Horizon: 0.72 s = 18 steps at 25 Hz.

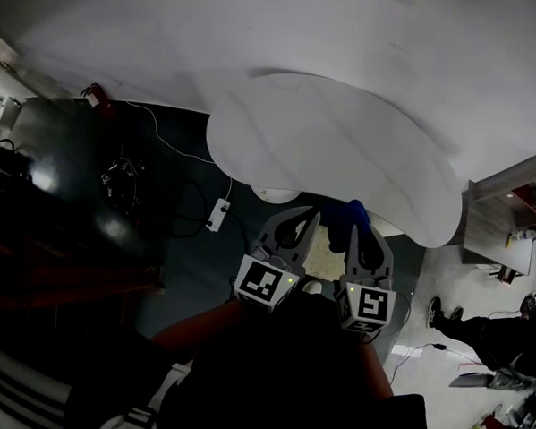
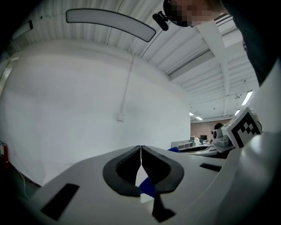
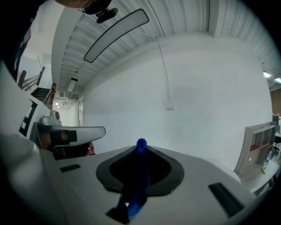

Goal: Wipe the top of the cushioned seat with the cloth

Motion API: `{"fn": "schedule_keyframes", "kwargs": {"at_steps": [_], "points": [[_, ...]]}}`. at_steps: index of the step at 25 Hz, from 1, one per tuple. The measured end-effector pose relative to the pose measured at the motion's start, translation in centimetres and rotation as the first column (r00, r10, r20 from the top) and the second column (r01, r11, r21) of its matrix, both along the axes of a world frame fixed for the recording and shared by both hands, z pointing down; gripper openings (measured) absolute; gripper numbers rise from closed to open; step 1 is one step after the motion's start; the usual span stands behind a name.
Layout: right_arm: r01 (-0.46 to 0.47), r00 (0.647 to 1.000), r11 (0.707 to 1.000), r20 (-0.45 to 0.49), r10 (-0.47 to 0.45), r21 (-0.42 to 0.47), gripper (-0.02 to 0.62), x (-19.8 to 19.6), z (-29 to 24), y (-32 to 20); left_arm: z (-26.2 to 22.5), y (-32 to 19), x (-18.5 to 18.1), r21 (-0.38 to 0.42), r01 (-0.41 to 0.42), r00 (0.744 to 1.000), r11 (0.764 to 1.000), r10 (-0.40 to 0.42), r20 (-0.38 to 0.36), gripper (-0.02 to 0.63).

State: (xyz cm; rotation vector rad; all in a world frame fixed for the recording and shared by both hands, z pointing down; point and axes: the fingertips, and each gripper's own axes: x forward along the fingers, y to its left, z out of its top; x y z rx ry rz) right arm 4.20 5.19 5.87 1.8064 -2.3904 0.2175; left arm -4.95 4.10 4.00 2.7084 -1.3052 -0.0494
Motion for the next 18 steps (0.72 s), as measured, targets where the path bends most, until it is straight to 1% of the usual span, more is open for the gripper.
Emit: {"fn": "schedule_keyframes", "kwargs": {"at_steps": [3,8,18], "points": [[0.009,1.0,1.0,0.003,-0.009,0.015,0.072,-0.4,-0.4,-0.2,0.0,-0.3,0.0,0.014,-0.009,1.0,1.0,0.009,0.006,0.015],[0.006,1.0,0.999,-0.015,-0.006,0.05,0.072,-0.9,-1.4,-0.4,0.4,-0.8,-0.6,0.005,-0.005,1.0,1.0,0.004,0.004,0.015],[0.006,1.0,0.999,-0.017,-0.005,0.052,0.072,-1.1,-1.1,0.0,0.5,-1.0,-1.2,0.001,0.001,1.0,1.0,-0.001,0.005,0.015]]}}
